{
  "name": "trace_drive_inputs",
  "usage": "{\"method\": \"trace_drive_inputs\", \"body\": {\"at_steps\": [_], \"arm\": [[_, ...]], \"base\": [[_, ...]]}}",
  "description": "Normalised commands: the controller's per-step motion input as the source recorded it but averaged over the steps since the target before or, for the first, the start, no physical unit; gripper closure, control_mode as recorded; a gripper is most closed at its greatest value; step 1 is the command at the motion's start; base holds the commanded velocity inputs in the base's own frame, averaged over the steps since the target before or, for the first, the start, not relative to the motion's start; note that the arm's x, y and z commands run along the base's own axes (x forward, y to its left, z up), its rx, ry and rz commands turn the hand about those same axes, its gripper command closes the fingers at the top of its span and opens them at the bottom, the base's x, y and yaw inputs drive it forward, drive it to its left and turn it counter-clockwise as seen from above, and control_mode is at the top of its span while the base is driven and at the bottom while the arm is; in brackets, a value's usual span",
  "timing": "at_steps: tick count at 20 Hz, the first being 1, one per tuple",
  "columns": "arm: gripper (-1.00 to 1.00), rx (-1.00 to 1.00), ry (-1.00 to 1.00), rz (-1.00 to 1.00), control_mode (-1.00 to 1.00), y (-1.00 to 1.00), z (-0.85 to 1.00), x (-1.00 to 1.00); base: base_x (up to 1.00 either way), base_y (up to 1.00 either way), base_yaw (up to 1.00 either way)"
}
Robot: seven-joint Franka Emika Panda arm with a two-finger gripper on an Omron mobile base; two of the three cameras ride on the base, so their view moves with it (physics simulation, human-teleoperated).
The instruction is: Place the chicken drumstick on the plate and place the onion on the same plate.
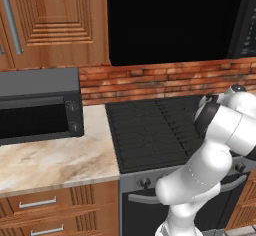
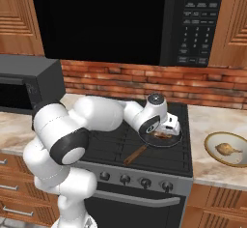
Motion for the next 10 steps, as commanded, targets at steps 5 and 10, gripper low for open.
{"method": "trace_drive_inputs", "body": {"at_steps": [5, 10], "arm": [[-1.0, 0.0, -0.05, 0.01, -1.0, -0.27, 0.0, 0.04], [-1.0, 0.0, -0.05, 0.0, -1.0, -0.21, 0.0, 0.05]], "base": [[0.0, 0.0, 0.0], [0.0, 0.0, 0.0]]}}
